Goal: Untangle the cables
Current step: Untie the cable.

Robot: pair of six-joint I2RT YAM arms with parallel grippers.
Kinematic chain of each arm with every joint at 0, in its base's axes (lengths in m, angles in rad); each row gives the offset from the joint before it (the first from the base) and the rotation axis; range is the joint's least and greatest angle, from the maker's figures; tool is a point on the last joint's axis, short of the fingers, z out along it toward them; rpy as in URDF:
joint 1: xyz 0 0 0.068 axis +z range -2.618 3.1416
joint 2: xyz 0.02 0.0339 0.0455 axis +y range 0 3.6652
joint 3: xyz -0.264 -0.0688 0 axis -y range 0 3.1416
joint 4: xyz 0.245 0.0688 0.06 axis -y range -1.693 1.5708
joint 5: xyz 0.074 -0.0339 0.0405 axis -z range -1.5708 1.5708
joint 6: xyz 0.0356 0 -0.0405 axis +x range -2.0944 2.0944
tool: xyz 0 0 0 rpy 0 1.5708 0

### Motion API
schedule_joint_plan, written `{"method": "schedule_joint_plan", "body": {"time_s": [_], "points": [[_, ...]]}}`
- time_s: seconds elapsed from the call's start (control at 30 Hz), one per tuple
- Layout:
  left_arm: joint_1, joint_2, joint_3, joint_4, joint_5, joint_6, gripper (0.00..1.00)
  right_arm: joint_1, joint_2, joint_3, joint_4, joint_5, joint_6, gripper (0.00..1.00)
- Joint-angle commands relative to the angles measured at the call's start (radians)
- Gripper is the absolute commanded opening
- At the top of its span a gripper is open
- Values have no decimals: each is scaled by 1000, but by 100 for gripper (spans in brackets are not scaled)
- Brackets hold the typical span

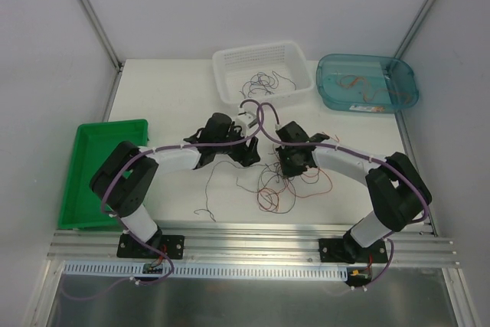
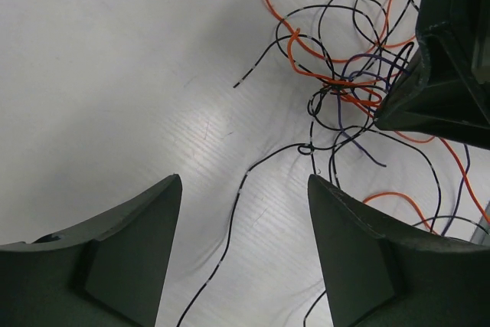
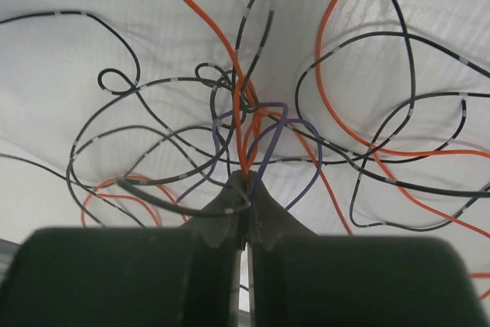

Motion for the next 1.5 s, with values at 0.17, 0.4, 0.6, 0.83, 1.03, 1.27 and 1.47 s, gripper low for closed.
{"method": "schedule_joint_plan", "body": {"time_s": [0.17,0.4,0.6,0.83,1.03,1.27,1.47], "points": [[-25,118,128,30,134,24,65,-9,-37,-31,-11,1,-128,1],[-86,181,197,-75,3,-229,56,-9,-56,-29,-7,-14,-120,1],[-157,190,185,-96,-177,-393,53,-13,-108,-54,40,-51,-92,1],[-159,222,162,-4,-82,-388,53,-36,-172,-94,82,-117,-91,1],[-163,244,150,51,-45,-354,48,-44,-189,-117,112,-162,-77,1],[-166,217,94,106,-40,-366,0,-67,-248,-114,79,-151,-71,1],[-82,5,-4,9,-260,-415,0,-148,-366,-106,-58,-79,-71,1]]}}
